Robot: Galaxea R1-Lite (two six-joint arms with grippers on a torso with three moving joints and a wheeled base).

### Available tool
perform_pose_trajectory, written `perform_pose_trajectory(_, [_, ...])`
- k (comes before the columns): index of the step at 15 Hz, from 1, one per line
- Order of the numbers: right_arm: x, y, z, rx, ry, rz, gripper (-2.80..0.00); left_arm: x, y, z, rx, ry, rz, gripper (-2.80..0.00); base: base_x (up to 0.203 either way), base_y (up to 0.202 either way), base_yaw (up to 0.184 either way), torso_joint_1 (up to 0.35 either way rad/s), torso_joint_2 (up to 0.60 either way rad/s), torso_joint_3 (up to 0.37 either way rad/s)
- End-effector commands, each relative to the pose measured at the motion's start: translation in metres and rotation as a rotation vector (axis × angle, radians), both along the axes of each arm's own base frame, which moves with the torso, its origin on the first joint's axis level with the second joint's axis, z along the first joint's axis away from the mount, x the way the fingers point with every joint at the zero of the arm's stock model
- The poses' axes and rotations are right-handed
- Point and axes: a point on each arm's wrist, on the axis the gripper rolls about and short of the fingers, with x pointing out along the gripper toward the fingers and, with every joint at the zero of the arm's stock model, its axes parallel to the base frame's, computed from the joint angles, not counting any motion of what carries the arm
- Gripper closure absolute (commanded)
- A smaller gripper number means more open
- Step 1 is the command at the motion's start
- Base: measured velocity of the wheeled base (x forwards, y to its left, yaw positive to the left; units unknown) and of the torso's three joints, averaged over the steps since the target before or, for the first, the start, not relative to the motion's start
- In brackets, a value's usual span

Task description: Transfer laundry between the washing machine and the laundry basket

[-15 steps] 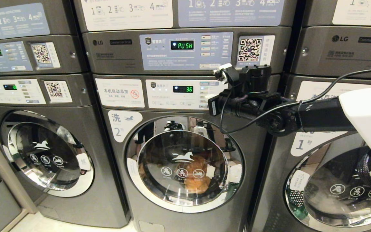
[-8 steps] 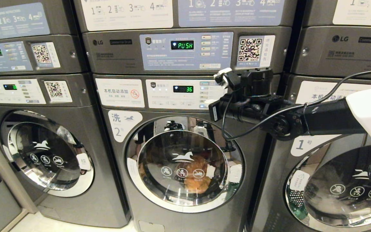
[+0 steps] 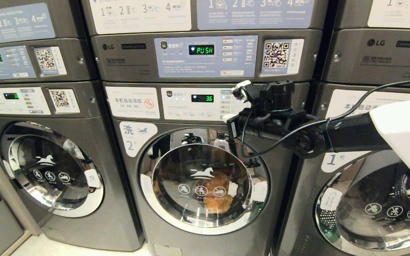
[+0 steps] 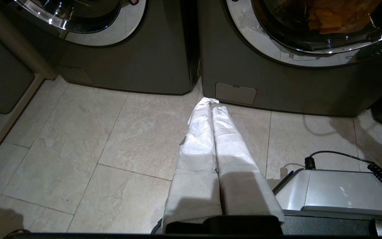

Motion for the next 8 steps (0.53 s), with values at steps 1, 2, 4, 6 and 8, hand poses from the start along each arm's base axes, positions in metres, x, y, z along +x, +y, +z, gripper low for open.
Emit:
perform_pose_trajectory(1, [0.005,0.001,-0.006,-0.004,0.006,-0.002,0.00,0.000,0.000,0.000,0.000,0.003,0.000,0.00,0.000,0.000,0.000,0.000,0.00,0.000])
perform_pose_trajectory(2, [0.006,0.002,-0.007,-0.003,0.005,-0.004,0.00,0.000,0.000,0.000,0.000,0.003,0.000,0.00,0.000,0.000,0.000,0.000,0.00,0.000])
perform_pose_trajectory(4, [0.009,0.002,-0.008,-0.001,0.001,-0.007,0.00,0.000,0.000,0.000,0.002,0.003,-0.001,0.00,0.000,0.000,0.000,0.000,0.00,0.000])
perform_pose_trajectory(6, [0.014,0.003,-0.007,0.004,-0.009,-0.010,0.00,0.000,0.000,0.000,0.000,0.003,0.000,0.00,0.000,0.000,0.000,0.000,0.00,0.000])
perform_pose_trajectory(8, [0.017,0.005,-0.009,0.006,-0.013,-0.014,0.00,0.000,0.000,0.000,0.000,0.003,0.000,0.00,0.000,0.000,0.000,0.000,0.00,0.000])
